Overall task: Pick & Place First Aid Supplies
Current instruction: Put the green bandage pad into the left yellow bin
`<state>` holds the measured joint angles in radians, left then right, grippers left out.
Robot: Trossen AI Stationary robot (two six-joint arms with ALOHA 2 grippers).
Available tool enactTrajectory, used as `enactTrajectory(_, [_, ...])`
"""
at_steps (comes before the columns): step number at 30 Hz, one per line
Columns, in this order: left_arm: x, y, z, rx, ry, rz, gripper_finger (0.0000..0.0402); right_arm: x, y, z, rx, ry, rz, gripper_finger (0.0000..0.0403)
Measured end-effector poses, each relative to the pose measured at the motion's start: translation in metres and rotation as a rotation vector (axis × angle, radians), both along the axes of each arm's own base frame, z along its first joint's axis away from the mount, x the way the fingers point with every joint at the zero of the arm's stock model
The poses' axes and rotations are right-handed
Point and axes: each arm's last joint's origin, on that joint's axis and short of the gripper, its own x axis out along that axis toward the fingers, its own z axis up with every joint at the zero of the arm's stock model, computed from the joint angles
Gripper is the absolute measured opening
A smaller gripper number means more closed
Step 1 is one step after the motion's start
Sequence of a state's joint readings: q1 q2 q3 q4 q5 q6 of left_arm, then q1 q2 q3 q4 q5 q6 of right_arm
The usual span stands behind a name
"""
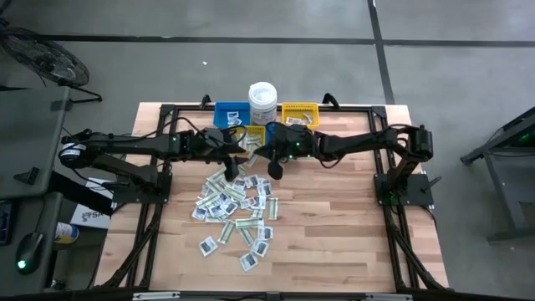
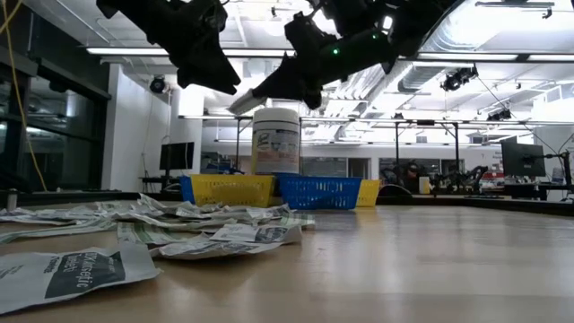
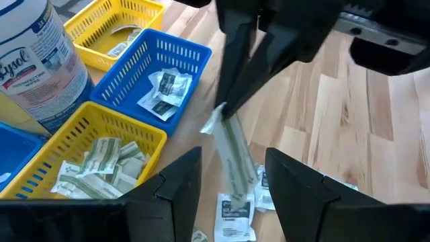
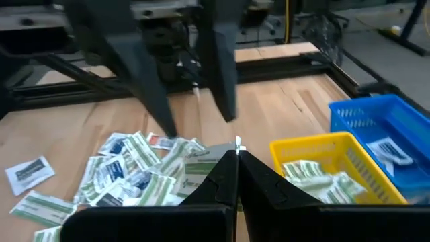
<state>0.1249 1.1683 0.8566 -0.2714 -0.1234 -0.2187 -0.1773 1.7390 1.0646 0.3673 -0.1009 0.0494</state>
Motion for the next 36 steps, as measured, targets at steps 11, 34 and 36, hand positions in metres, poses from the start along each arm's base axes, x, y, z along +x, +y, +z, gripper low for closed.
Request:
enactTrajectory(11, [0.000,-0.001,0.000,-0.052,-0.014,0.011,0.0165,-0.008,0.007,0.025,-0.105,-0.069,0.048,0.0000])
enactTrajectory(34, [0.005,-0.003,0.007,-0.151,-0.110,-0.023,0.0003,-0.010,0.008,0.031,-0.133,-0.094,0.054,0.0008])
enactTrajectory(36, [0.005,-0.002,0.007,-0.147,-0.109,-0.014,0.0002,-0.009,0.008,0.031,-0.148,-0.097,0.064,0.0021])
